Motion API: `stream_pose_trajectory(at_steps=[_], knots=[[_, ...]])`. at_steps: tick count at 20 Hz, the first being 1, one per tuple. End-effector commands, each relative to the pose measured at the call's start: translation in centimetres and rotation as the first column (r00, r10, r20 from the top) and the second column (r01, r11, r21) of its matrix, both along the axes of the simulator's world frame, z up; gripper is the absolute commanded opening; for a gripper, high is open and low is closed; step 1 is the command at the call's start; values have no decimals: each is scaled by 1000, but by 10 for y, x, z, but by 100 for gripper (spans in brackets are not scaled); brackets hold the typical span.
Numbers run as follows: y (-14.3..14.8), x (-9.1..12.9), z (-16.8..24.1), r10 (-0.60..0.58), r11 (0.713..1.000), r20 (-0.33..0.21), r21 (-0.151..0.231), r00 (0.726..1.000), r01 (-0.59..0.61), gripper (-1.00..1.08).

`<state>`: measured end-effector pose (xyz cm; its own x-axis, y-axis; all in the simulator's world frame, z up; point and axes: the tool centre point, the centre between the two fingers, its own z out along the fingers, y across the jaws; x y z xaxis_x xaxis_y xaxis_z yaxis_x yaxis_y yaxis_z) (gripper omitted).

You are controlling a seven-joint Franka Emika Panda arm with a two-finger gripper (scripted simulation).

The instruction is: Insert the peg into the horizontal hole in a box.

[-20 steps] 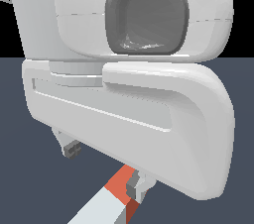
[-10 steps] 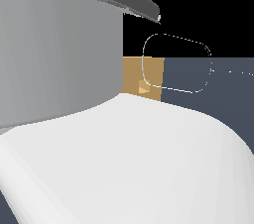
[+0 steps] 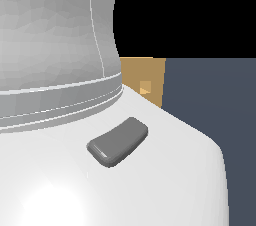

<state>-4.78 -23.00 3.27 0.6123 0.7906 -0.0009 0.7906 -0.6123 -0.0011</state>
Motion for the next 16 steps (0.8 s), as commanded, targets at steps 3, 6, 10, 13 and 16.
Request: stream_pose_trajectory(at_steps=[3, 6, 10, 13, 16], knots=[[0, 1, -13, -1, 1000, 1, 0, 1000, 1, 100], [0, 1, -14, -1, 1000, 1, 0, 1000, 1, -100], [0, 1, -14, -1, 1000, 1, 0, 1000, 1, -100], [0, 1, -14, -1, 1000, 1, 0, 1000, 1, -100], [-1, 1, -14, -1, 1000, 2, 0, 1000, 1, -100]])
